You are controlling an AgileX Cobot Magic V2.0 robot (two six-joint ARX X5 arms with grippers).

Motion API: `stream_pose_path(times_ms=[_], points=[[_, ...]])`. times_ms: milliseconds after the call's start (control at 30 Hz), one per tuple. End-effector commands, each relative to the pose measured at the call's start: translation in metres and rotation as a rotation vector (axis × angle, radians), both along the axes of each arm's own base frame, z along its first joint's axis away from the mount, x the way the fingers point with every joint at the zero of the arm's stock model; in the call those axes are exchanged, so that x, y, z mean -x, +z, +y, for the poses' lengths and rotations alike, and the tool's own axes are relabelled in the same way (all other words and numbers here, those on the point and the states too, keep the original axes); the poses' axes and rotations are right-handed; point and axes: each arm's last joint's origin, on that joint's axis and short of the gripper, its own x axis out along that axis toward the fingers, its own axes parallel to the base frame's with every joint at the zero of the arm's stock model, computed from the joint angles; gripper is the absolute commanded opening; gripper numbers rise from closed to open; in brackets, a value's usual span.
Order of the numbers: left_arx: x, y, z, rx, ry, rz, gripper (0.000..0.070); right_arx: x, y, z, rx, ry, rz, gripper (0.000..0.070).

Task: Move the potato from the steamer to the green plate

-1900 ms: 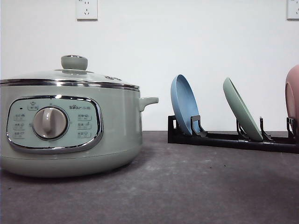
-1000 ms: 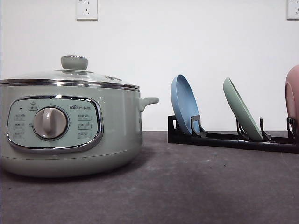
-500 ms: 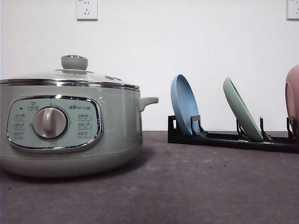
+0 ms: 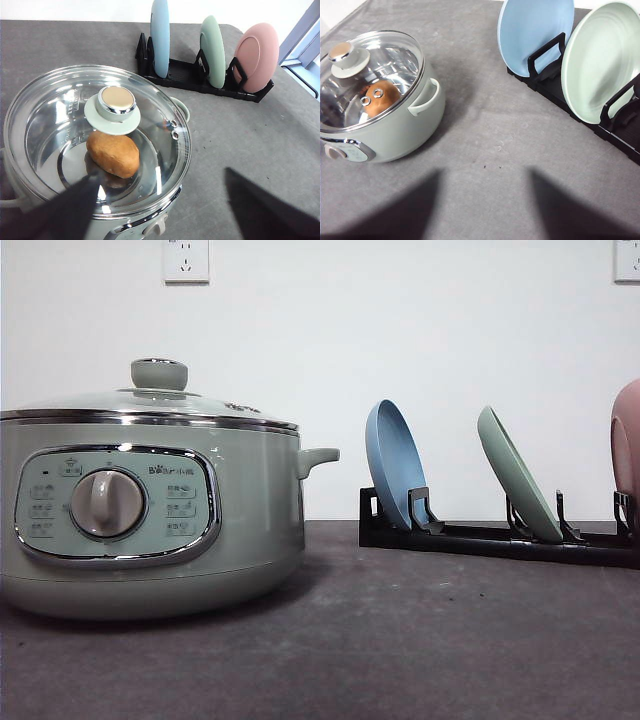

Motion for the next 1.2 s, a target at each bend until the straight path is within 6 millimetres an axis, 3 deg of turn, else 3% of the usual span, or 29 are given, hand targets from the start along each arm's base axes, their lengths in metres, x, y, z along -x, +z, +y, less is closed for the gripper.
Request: stream_pose_path(times_ms=[0,500,700,900,1167], points=[[0.001,0.007,0.000,-0.007,-0.011,-0.032,0.0604,0.000,0.006,0.000,-0.006,-0.004,-0.018,0.0524],[0.001,0.007,0.000,-0.007,-0.011,-0.031,0.0599,-0.003,0.010,0.000,-0.052,-0.033,-0.034,0.0524],[0.001,0.007,0.000,-0.007,-0.011,-0.030,0.0596,-0.019,0.017,0.001,-0.150,-0.095,-0.063,0.0524],[0.001,0.007,0.000,-0.008,-0.012,-0.030,0.0595,-0.058,0.024,0.003,-0.149,-0.112,-0.019,0.0523],[0.001,0.007,0.000,-0.008,-0.012,-0.028,0.0596,-0.136,0.031,0.007,-0.137,-0.116,0.061,0.0523]])
